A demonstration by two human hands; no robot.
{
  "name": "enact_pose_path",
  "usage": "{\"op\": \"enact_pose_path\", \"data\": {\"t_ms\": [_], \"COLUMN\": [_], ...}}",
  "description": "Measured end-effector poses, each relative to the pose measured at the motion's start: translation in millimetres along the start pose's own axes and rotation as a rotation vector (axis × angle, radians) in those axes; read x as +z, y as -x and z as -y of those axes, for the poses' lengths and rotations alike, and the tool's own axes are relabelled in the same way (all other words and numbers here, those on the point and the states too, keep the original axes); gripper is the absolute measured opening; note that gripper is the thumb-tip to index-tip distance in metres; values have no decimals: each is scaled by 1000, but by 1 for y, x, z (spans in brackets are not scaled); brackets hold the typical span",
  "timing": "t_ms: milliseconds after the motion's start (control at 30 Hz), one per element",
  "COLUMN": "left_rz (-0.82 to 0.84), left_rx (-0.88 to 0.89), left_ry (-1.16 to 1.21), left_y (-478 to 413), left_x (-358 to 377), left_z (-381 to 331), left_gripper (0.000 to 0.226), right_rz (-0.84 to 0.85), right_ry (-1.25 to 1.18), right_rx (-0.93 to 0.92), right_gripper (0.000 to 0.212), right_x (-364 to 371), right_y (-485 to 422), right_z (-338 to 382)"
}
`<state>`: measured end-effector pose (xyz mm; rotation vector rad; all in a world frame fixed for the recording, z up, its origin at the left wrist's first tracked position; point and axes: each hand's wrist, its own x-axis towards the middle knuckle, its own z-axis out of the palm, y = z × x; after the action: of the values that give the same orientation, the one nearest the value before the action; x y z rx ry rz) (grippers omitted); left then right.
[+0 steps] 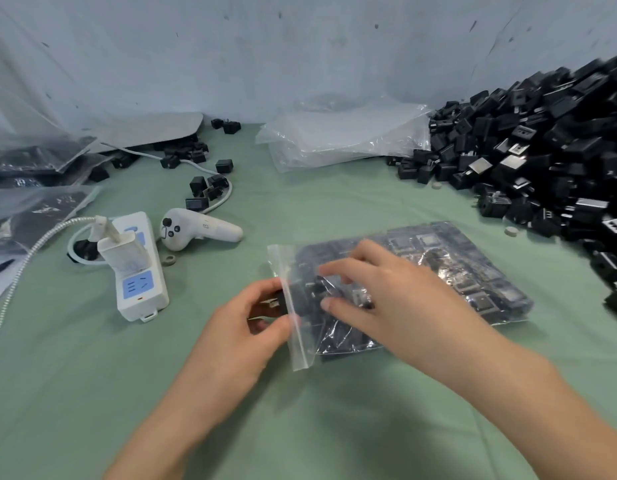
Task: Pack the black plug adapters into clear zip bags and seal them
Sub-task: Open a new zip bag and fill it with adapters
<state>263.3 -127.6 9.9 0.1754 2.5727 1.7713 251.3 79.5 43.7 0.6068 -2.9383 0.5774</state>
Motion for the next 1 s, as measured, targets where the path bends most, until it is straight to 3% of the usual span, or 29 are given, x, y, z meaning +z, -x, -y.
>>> {"op": "enact_pose_path", "data": {"t_ms": [167,500,800,1000], "left_rz": [66,150,170,229], "left_rx": [20,31,-1,-49], "left_ry": [24,70,257,289], "left_y": [-4,-6,-4,-3], "left_x": [8,3,4,-1], "left_z": [0,8,4,5], "left_gripper": [32,47,50,41], "right_rz": [33,-150,-81,-115], "right_ry": [-4,-35,-25,190], "right_rx": [-20,-6,87,170], "right_gripper": [48,37,26,49], "right_x": [7,29,17,29], "right_y": [0,15,19,17], "right_z": [12,59,69,73]}}
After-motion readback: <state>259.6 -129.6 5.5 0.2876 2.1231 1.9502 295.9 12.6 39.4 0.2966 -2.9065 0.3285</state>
